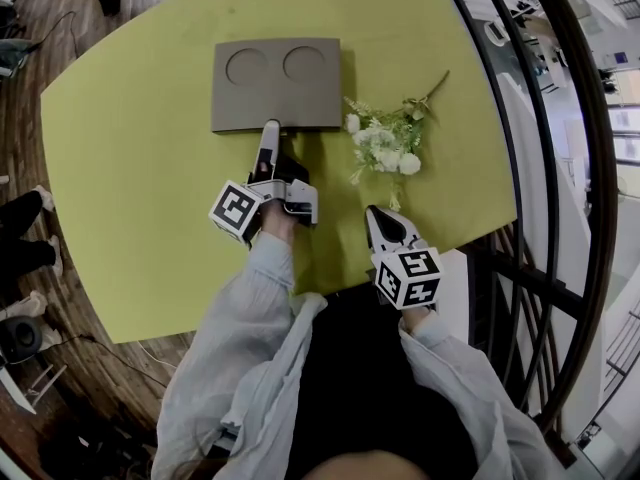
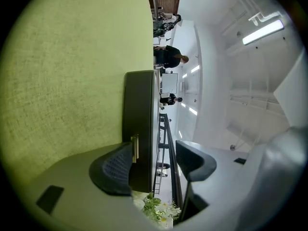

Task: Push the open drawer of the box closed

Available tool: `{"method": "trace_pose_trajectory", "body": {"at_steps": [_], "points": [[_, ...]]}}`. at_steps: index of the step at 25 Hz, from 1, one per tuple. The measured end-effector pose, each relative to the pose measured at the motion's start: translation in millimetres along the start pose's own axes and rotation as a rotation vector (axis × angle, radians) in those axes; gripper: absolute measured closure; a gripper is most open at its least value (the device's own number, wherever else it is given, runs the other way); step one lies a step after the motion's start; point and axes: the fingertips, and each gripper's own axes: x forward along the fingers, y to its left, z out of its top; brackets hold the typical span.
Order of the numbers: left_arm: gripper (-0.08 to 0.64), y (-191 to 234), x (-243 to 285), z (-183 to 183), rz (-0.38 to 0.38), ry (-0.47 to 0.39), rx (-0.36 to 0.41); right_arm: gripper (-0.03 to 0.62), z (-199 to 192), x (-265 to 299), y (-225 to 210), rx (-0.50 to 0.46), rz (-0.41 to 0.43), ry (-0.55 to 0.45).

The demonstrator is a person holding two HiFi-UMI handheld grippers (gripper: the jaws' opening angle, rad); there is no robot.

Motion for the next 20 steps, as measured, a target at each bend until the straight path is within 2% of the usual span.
{"method": "trace_pose_trajectory", "body": {"at_steps": [6,12,16,20], "points": [[0.268,0,5,2,-0.013,0.007,-0.022,0.585,4,-2,2,-0.017,0.005,-0.014],[0.261,-7,-10,-8,-0.02,0.058,0.026,0.586,7,-9,5,-0.031,0.032,-0.031],[0.261,-19,-44,-21,-0.033,0.101,0.093,0.586,11,-13,14,-0.041,0.083,-0.048],[0.261,-35,-80,-22,-0.078,0.092,0.182,0.584,19,-9,28,-0.073,0.164,-0.072]]}}
